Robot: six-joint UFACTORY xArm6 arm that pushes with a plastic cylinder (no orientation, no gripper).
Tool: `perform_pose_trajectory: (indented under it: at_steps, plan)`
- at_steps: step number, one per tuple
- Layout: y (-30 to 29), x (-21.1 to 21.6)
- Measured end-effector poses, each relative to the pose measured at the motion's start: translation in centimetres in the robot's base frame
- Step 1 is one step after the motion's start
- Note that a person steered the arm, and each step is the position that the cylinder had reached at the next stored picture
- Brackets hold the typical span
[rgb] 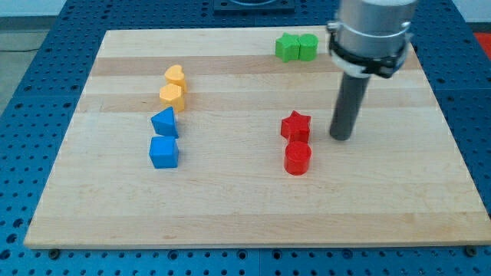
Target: Point your arm at the top right of the green circle
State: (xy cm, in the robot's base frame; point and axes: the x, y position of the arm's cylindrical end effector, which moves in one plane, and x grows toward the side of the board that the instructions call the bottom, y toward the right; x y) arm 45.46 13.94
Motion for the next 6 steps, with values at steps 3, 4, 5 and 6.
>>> perform_pose_trajectory:
  at_steps: [3,4,5,6]
  plan:
    - [5.7,-18.0]
    - [3.5,-24.1]
    - [-2.0,-24.0]
    - [-4.3,-21.0]
